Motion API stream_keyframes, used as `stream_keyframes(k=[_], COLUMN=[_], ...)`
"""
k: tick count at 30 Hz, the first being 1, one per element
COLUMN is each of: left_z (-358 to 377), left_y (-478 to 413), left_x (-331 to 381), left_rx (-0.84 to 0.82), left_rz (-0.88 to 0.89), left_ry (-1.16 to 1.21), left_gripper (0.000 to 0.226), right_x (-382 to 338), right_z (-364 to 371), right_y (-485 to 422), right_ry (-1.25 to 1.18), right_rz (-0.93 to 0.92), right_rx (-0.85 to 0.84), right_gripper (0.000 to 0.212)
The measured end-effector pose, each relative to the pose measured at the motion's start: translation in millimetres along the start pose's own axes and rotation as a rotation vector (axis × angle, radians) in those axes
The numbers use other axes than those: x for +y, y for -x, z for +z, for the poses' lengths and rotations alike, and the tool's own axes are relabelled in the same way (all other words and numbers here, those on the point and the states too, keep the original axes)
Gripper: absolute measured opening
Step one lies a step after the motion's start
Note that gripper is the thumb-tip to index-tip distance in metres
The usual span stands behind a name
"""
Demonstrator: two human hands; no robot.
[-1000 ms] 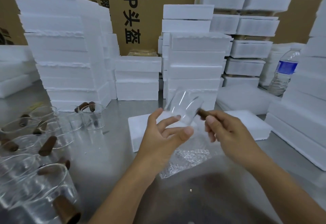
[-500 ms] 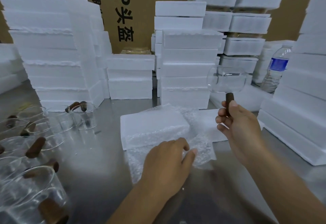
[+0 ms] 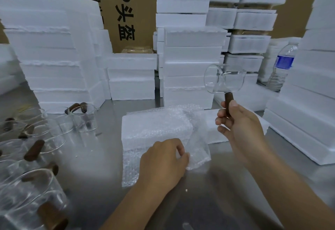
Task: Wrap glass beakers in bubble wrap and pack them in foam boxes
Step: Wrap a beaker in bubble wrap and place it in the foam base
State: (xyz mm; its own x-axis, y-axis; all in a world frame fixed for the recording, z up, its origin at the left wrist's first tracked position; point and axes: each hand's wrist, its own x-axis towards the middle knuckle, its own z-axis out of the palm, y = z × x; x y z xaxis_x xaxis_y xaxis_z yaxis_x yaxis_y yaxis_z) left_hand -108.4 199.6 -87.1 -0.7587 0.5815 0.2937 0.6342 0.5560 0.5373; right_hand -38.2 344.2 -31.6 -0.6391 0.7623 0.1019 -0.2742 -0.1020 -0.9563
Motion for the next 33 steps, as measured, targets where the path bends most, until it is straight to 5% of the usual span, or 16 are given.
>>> stream_keyframes(k=[5, 11, 21, 27, 33], left_z=[-5.3, -13.5, -17.0, -16.5, -15.7], left_y=[-5.7, -7.9, 0.2, 0.4, 1.3], left_x=[-3.7, -3.1, 1.9, 2.1, 2.6], left_rx=[0.134, 0.316, 0.344, 0.38, 0.391], left_rz=[-0.11, -0.112, 0.07, 0.123, 0.152], left_ry=[0.306, 0.487, 0.207, 0.183, 0.179], left_gripper=[0.021, 0.019, 0.02, 0.013, 0.01], right_x=[-2.7, 0.0, 11.3, 10.1, 3.1], right_z=[-4.9, -18.4, -24.4, -23.7, -22.1], right_y=[-1.4, -7.2, -7.8, -8.4, -6.5], right_ry=[0.02, 0.518, 1.156, 0.995, 0.755], right_rz=[0.008, -0.145, -0.308, -0.31, -0.121], right_rx=[-0.034, -0.073, -0.121, -0.173, -0.309], right_gripper=[0.028, 0.027, 0.022, 0.019, 0.028])
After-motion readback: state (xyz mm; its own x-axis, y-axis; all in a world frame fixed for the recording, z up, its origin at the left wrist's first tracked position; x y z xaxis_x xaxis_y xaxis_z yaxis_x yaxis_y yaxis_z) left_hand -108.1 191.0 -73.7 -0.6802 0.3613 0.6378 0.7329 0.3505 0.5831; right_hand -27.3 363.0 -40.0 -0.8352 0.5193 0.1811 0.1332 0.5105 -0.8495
